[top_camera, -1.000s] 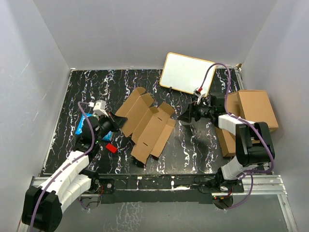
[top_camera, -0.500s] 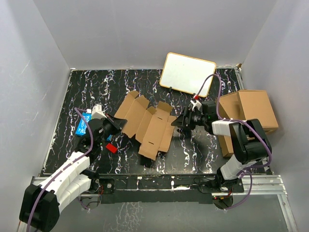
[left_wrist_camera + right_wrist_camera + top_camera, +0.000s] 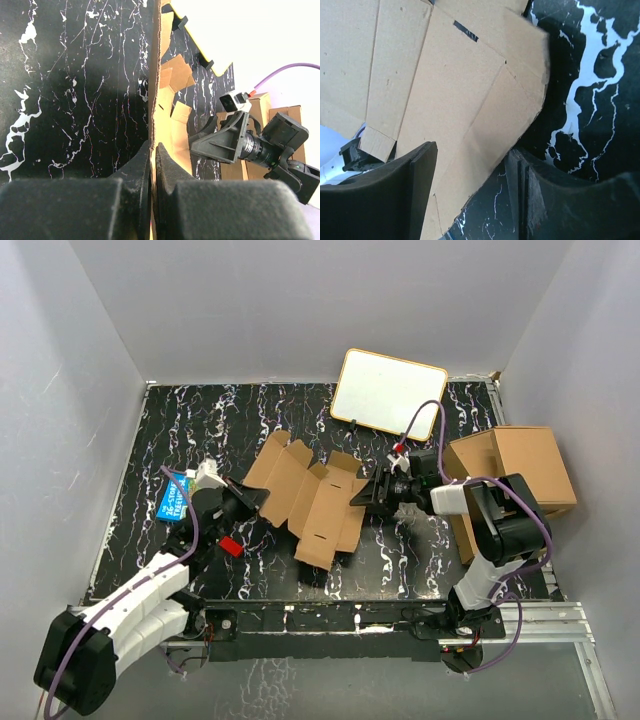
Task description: Fold the paper box
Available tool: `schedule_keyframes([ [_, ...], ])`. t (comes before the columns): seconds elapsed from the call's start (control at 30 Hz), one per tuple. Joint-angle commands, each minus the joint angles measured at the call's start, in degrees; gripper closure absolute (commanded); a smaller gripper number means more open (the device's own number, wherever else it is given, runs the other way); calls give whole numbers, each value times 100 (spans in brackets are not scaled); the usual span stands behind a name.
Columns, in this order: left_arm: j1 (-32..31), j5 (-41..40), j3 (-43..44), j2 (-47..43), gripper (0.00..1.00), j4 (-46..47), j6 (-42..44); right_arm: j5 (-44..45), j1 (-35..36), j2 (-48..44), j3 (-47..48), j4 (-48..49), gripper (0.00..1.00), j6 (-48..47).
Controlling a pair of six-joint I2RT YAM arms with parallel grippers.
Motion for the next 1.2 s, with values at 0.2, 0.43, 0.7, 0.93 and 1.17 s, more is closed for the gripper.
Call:
schedule_keyframes([
  [0.2,-330,-245,191,99,100,208,572,416,142,-403,85,384,76,-61],
  [0.43,-707,17,514,408,100,510,1632,1235,357,-415,379,-127,87,-651],
  [0.7,-1046,147,844,703,100,535,2620,1490,590,-488,507,-144,83,-974],
  [0.93,-1101,204,1135,1109,100,288,3513,1307,627,-313,722,-127,77,-1239],
  [1.17,-1101,214,1427,1160,100,-7,4424,1141,628,-98,900,-326,70,-1777],
])
